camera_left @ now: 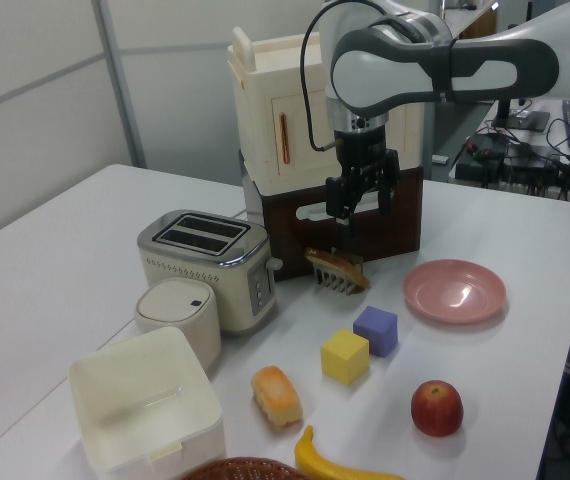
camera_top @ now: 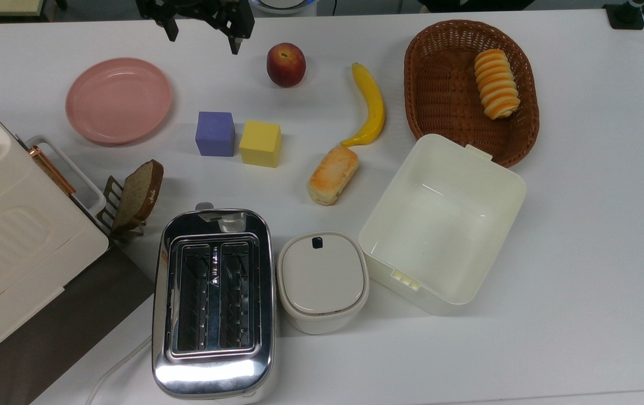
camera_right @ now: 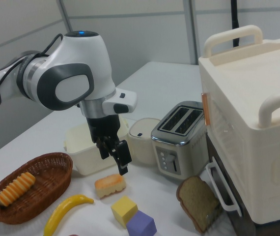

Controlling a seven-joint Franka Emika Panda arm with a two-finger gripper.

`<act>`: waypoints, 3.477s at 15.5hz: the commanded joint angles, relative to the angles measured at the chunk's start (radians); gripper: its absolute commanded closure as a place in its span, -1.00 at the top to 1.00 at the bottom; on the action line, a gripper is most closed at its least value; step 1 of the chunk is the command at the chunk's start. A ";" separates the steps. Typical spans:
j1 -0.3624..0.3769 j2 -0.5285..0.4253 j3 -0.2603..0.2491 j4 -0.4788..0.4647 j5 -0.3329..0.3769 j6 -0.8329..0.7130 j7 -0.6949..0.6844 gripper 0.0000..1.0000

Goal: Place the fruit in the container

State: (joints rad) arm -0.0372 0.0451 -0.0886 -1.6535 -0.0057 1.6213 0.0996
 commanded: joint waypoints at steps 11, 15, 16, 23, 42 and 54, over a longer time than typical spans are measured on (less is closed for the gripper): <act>0.007 -0.007 -0.002 0.003 0.012 -0.024 -0.011 1.00; 0.002 -0.010 -0.002 0.003 0.015 -0.026 -0.011 1.00; 0.000 -0.010 -0.003 0.003 0.016 -0.026 -0.011 1.00; -0.001 -0.011 -0.006 0.004 0.016 -0.020 -0.009 1.00; 0.013 -0.013 0.006 -0.037 -0.006 -0.060 -0.058 1.00; 0.065 -0.148 0.070 -0.381 -0.030 0.062 -0.117 1.00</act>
State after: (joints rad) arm 0.0234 0.0285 -0.0620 -1.8207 -0.0112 1.5463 -0.0009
